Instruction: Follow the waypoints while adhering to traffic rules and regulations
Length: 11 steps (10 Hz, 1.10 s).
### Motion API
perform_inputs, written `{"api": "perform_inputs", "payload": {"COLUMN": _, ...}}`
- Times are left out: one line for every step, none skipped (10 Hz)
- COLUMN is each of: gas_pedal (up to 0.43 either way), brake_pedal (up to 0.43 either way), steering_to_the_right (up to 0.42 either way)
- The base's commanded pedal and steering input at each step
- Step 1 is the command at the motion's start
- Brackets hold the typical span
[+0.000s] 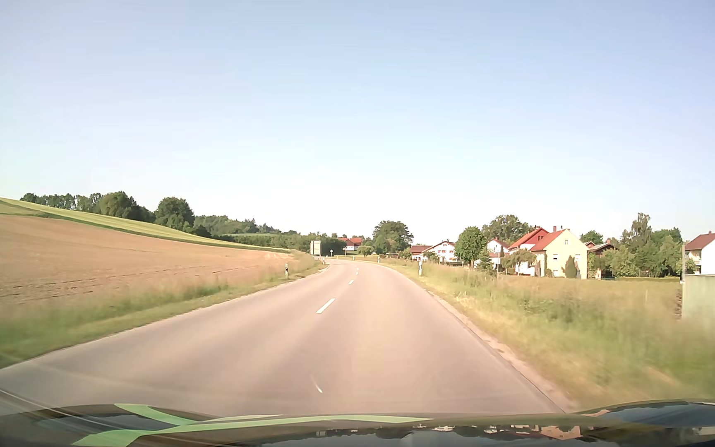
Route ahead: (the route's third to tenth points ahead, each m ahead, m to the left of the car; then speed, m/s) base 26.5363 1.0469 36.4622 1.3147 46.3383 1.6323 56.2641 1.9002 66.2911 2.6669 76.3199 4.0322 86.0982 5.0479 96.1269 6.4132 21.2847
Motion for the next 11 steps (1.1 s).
{"api": "perform_inputs", "payload": {"gas_pedal": 0.110, "brake_pedal": 0.000, "steering_to_the_right": -0.005}}
{"api": "perform_inputs", "payload": {"gas_pedal": 0.138, "brake_pedal": 0.000, "steering_to_the_right": -0.005}}
{"api": "perform_inputs", "payload": {"gas_pedal": 0.157, "brake_pedal": 0.000, "steering_to_the_right": -0.005}}
{"api": "perform_inputs", "payload": {"gas_pedal": 0.169, "brake_pedal": 0.000, "steering_to_the_right": -0.005}}
{"api": "perform_inputs", "payload": {"gas_pedal": 0.177, "brake_pedal": 0.000, "steering_to_the_right": -0.005}}
{"api": "perform_inputs", "payload": {"gas_pedal": 0.189, "brake_pedal": 0.000, "steering_to_the_right": -0.005}}
{"api": "perform_inputs", "payload": {"gas_pedal": 0.197, "brake_pedal": 0.000, "steering_to_the_right": -0.005}}
{"api": "perform_inputs", "payload": {"gas_pedal": 0.197, "brake_pedal": 0.000, "steering_to_the_right": -0.005}}
{"api": "perform_inputs", "payload": {"gas_pedal": 0.197, "brake_pedal": 0.000, "steering_to_the_right": -0.005}}
{"api": "perform_inputs", "payload": {"gas_pedal": 0.197, "brake_pedal": 0.000, "steering_to_the_right": -0.006}}
{"api": "perform_inputs", "payload": {"gas_pedal": 0.197, "brake_pedal": 0.000, "steering_to_the_right": -0.008}}
